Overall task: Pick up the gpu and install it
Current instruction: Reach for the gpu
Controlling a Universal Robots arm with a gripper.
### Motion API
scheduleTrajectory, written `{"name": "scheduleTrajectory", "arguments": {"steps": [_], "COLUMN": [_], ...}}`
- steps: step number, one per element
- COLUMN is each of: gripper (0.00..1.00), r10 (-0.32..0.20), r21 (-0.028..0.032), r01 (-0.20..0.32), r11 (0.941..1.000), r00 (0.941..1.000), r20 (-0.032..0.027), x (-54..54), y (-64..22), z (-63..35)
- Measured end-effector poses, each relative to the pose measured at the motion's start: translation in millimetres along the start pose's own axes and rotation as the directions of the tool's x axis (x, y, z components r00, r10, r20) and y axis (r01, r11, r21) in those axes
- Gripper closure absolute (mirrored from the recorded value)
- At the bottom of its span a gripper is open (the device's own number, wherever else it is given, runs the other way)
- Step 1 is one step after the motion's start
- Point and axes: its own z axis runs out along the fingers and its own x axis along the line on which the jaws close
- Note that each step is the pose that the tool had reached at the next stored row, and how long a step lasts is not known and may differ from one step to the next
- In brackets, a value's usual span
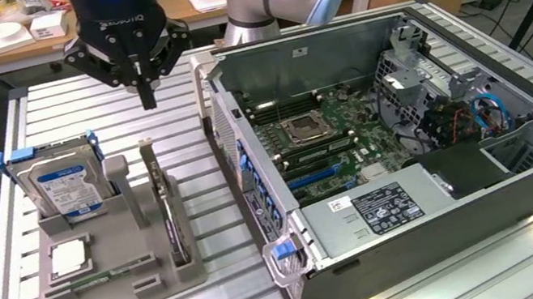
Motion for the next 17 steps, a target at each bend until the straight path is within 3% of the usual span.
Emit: {"name": "scheduleTrajectory", "arguments": {"steps": [9, 17], "gripper": [0.89, 0.89], "r10": [0.0, 0.0], "r21": [0.0, -0.0001], "r01": [0.0, 0.0], "r11": [1.0, 1.0], "r00": [1.0, 1.0], "r20": [0.0, 0.0001], "x": [3.8, 14.0], "y": [-4.6, -10.4], "z": [0.6, 1.7]}}
